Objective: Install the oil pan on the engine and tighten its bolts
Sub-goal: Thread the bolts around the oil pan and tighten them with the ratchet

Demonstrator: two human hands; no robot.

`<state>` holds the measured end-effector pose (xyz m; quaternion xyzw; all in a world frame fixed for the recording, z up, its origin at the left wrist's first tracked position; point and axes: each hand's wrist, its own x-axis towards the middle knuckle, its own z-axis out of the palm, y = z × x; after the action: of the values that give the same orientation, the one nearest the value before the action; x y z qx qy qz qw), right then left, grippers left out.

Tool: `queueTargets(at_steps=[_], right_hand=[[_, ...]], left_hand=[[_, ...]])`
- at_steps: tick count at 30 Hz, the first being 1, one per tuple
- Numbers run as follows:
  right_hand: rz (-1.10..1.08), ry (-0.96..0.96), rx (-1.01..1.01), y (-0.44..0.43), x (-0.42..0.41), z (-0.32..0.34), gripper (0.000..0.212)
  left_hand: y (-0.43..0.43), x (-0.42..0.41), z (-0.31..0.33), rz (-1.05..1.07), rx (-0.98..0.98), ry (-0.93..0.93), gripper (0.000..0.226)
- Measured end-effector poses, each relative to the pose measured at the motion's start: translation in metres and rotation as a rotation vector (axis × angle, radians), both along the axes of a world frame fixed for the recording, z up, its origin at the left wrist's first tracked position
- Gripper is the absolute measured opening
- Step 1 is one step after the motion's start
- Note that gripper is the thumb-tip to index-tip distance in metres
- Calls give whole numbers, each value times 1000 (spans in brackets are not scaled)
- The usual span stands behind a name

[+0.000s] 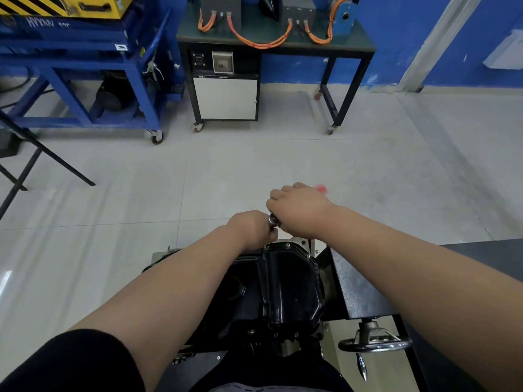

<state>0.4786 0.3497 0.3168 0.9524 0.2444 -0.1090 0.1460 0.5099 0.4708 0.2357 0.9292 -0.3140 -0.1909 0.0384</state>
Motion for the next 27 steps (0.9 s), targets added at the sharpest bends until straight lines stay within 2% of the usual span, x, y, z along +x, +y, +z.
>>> queueTargets(at_steps=[3, 6, 8, 11, 14, 17, 20, 21, 24, 25, 27], right_hand=[[-62, 6, 22, -2, 1, 2, 28], [-295, 71, -17, 11, -2, -2, 41], [-382, 129, 22, 15, -2, -3, 38], [-124, 24, -18, 10, -2, 1, 22], [80, -62, -24, 2, 0, 3, 23], [-17, -26, -94, 13, -2, 2, 28], [-338, 110, -20, 21, -2, -1, 40], [-332, 126, -8, 22, -2, 0, 37], [-12, 22, 1, 11, 3, 0, 25], [28, 4, 36, 5, 6, 1, 26], [-46, 15, 135, -1, 9, 2, 26]], left_hand=[[1, 1, -2, 12, -30, -16, 38], [3, 4, 1, 47, -18, 48, 32], [4, 5, 0, 35, -10, 75, 28], [5, 3, -4, -16, 0, -8, 35], [4, 2, -9, -103, 17, -108, 37], [9, 6, -9, -27, 3, -31, 36], [11, 8, -11, -8, -3, 65, 27], [11, 6, -11, -6, -19, 73, 26], [11, 1, -12, -51, -43, -14, 34], [11, 0, -12, -64, -49, -38, 34], [11, 3, -12, -49, -65, -59, 34]])
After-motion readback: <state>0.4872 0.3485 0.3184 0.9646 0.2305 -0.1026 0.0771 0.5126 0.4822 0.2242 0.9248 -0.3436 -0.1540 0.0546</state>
